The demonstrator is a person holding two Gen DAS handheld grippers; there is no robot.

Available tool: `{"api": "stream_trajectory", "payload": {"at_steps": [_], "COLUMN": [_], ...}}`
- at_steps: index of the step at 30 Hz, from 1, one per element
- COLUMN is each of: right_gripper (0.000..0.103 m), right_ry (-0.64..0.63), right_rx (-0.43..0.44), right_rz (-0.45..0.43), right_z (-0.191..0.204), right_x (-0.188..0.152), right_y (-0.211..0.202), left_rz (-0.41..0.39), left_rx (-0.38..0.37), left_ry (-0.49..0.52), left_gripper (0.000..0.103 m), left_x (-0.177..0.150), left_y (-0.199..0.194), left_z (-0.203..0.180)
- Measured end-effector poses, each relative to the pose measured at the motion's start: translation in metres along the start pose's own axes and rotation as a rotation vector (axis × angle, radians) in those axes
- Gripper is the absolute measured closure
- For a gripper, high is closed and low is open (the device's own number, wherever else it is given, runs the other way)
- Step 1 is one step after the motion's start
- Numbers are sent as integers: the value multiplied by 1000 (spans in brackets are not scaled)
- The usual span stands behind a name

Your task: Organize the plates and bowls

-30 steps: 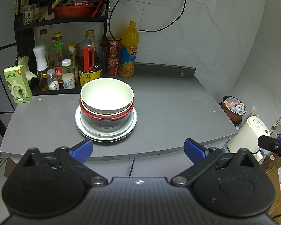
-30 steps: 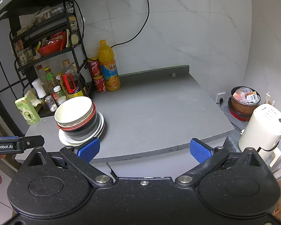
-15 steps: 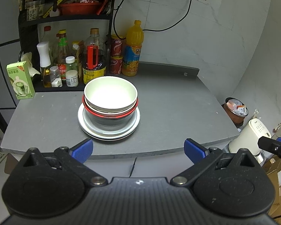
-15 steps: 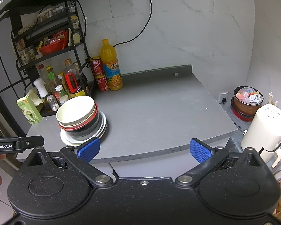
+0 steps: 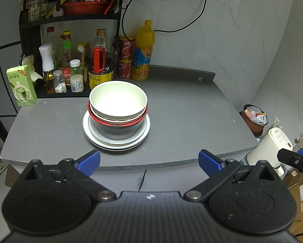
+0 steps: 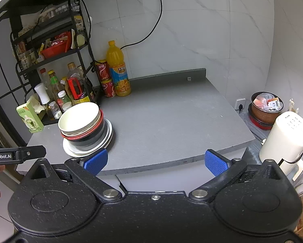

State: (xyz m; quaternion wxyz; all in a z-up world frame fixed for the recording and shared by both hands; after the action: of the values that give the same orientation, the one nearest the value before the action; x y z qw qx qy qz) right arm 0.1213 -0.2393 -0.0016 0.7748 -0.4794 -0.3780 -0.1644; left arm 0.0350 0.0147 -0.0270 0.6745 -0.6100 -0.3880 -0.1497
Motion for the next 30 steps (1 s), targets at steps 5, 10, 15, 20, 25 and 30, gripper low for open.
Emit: {"api": "stream_trajectory", "payload": {"at_steps": [5, 10, 15, 20, 25, 30], "right_gripper": [0, 0, 0, 0, 0, 0], "right_ry": [0, 0, 2, 2, 8, 9], "right_rx": [0, 4, 9, 15, 21, 27], "right_rz": [1, 1, 5, 7, 8, 9], "right_z": [0, -1, -2, -3, -3, -4], "right_x": [0, 0, -1, 0, 2, 3], "right_y": [1, 2, 2, 0, -3, -5], "left_rz": [1, 2, 4, 5, 5, 3], "left_rx": [1, 7, 11, 14, 12, 19], "left_ry": [0, -2, -1, -3, -2, 1], "left_gripper": [1, 1, 1, 1, 1, 1], "left_x": [0, 0, -1, -2, -1, 0], "left_y": [1, 1, 0, -2, -7, -11], "left_z": [-1, -2, -3, -4, -4, -4]}}
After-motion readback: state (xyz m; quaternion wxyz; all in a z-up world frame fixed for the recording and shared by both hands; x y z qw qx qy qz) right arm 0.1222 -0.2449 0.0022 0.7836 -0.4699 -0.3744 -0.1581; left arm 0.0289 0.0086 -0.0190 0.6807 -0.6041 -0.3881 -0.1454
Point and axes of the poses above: each gripper's, at about its wrist camera, not at the fingertips, and y roughly the way its jaws point, z to its left, x to its top, the point moved 4 cm from there along y, roughly the way its jaws point, and after that the axes turned 8 degrees about x, right-handed, at the moved point
